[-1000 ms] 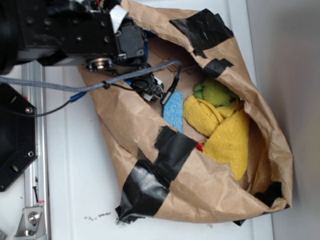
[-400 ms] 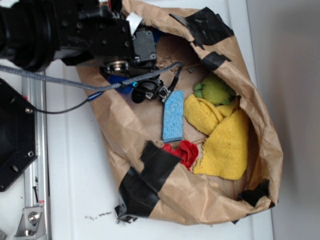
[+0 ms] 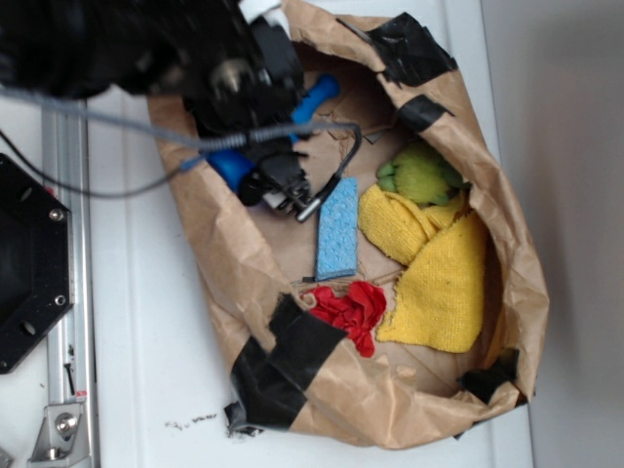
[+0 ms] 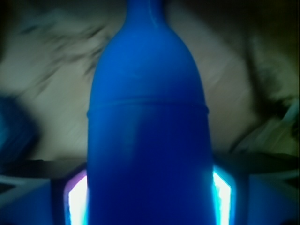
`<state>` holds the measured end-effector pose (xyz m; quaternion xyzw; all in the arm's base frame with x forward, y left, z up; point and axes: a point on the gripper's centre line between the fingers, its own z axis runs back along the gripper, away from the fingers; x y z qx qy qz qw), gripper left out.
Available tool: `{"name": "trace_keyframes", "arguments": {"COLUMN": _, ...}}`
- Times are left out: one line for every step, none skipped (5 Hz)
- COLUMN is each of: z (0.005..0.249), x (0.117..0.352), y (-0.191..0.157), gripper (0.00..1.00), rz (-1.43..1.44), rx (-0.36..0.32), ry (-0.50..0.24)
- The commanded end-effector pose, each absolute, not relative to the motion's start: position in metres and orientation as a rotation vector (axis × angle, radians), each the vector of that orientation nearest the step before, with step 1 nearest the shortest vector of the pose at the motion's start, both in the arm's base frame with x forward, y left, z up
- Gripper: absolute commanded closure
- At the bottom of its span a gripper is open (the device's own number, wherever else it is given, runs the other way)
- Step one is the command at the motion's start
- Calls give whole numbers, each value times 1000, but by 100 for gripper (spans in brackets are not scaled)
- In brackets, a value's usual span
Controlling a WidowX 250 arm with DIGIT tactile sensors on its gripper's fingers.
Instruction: Grab the blue bottle.
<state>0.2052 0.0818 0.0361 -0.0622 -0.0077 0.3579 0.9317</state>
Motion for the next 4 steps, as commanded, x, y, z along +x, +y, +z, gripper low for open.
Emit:
{"name": "trace_keyframes", "arguments": {"z": 129, "x": 245, "y": 48, "gripper": 100, "rz": 540, "rx": -190, "ry": -23}}
{"name": "trace_keyframes", "arguments": {"z": 137, "x": 253, "y": 21, "gripper": 100, "rz": 437, "rx": -139, "ry": -51}}
{"name": "trace_keyframes", "arguments": {"z": 133, "x": 250, "y": 13, "gripper": 100, "rz": 383, "rx": -95, "ry": -85}}
{"name": "trace_keyframes", "arguments": {"z": 133, "x": 249, "y": 18, "gripper": 100, "rz": 369, "rx": -83, "ry": -129}}
